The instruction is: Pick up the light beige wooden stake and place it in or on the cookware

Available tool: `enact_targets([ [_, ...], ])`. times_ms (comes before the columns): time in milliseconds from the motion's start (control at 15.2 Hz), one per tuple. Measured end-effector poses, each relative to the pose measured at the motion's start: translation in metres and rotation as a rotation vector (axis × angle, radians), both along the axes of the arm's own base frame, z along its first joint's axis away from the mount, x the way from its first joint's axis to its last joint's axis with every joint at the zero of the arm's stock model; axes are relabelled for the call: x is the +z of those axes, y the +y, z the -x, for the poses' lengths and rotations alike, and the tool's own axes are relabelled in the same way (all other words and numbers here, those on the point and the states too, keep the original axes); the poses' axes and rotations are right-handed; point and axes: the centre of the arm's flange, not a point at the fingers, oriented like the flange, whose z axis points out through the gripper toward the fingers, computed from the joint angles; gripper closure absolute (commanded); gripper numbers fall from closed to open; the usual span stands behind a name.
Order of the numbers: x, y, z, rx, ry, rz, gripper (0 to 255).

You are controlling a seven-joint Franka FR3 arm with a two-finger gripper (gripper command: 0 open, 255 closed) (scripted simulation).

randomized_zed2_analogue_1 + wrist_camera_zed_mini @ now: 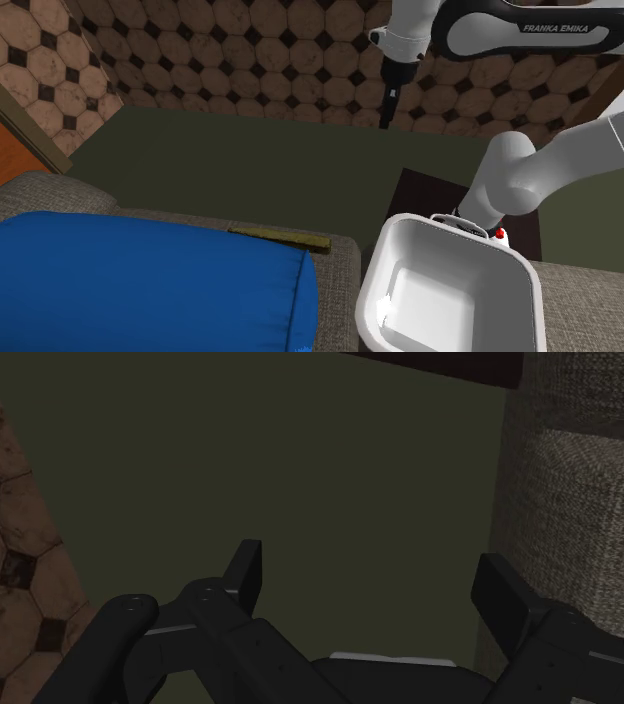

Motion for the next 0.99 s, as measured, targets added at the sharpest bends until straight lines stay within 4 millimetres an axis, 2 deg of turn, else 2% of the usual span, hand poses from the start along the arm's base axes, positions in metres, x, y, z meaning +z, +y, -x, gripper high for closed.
enact_targets([
  [528,-0.036,0.092,-0.034,0.041,-0.013,-0.002,0],
  [858,-0.057,0.142,-0.056,0.066,-0.022,-0.003,0],
  [990,-0.066,0.169,-0.066,0.077,-0.024,-0.004,0],
])
